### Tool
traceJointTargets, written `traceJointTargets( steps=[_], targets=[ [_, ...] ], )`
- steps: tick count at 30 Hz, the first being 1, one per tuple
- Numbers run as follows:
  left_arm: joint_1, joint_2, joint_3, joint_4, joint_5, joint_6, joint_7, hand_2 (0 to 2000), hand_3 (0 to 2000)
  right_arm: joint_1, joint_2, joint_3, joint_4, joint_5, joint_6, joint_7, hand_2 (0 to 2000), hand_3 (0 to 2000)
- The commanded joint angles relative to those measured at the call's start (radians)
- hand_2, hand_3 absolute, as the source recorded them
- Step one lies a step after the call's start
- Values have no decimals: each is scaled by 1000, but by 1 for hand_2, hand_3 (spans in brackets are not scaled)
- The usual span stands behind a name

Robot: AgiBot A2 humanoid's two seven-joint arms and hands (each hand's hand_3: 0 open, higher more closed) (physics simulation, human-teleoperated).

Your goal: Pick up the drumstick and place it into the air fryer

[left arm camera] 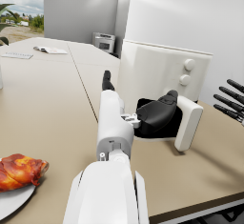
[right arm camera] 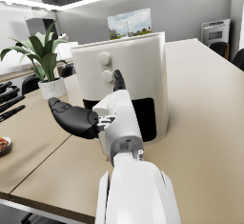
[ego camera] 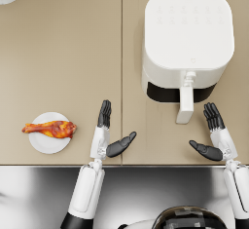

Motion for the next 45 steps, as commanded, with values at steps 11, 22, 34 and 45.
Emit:
traceJointTargets(
  steps=[11, 22, 34, 45],
  targets=[
    [0, 0, 0, 0, 0, 0, 0, 0, 0, 0, 0, 0, 0, 0, 0, 0, 0, 0],
    [0, 0, 0, 0, 0, 0, 0, 0, 0, 0, 0, 0, 0, 0, 0, 0, 0, 0],
    [-73, 1, -155, -74, 133, -96, -96, 0, 0, 33, -44, 19, -10, 133, -93, 94, 0, 0],
    [-132, 23, -361, -98, 625, -101, -100, 0, 0, 59, -90, 39, -57, 329, -100, 101, 0, 0]
  ],
)
